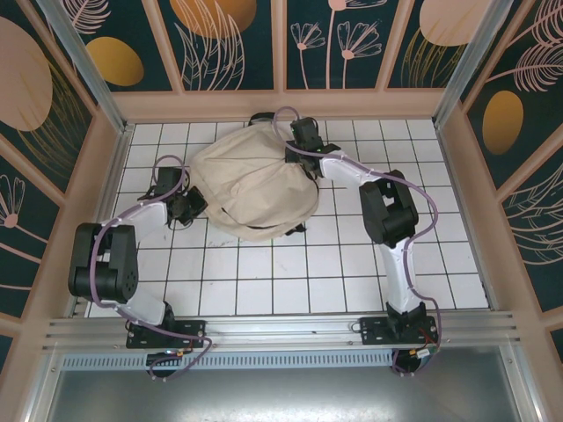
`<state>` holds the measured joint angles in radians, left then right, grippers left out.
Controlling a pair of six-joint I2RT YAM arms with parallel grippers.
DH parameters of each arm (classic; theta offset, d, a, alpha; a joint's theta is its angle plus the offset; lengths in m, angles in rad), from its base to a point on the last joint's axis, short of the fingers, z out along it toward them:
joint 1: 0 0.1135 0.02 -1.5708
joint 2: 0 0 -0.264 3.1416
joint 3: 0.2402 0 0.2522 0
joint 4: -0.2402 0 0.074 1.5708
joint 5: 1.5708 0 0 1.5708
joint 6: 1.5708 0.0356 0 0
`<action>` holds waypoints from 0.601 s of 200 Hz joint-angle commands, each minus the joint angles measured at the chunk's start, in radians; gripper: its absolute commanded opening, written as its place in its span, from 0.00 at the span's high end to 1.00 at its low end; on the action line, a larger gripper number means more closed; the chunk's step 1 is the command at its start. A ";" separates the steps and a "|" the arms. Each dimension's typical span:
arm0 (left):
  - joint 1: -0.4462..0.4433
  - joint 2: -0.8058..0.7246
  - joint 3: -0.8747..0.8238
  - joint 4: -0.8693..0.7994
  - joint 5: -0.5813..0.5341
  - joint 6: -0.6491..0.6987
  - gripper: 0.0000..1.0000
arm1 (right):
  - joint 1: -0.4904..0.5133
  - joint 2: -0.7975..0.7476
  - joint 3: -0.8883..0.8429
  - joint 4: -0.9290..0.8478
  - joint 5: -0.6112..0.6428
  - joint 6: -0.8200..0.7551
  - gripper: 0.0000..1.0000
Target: Pack books, pencil case, and school supplies into a backpack
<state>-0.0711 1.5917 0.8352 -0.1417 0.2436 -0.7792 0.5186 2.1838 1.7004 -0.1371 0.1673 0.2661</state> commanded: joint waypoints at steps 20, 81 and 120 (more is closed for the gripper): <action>0.003 0.088 0.126 0.006 0.043 0.074 1.00 | -0.075 -0.099 -0.094 -0.081 0.204 0.131 1.00; -0.037 0.236 0.314 0.009 0.066 0.088 0.89 | -0.094 -0.281 -0.339 0.010 0.128 0.219 0.98; -0.037 0.209 0.401 -0.081 -0.049 0.106 0.36 | -0.090 -0.408 -0.379 0.088 0.038 0.173 0.56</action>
<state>-0.1154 1.8278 1.1465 -0.1493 0.3130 -0.6964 0.4404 1.9175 1.3640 -0.1299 0.2485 0.4606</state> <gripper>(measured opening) 0.266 0.106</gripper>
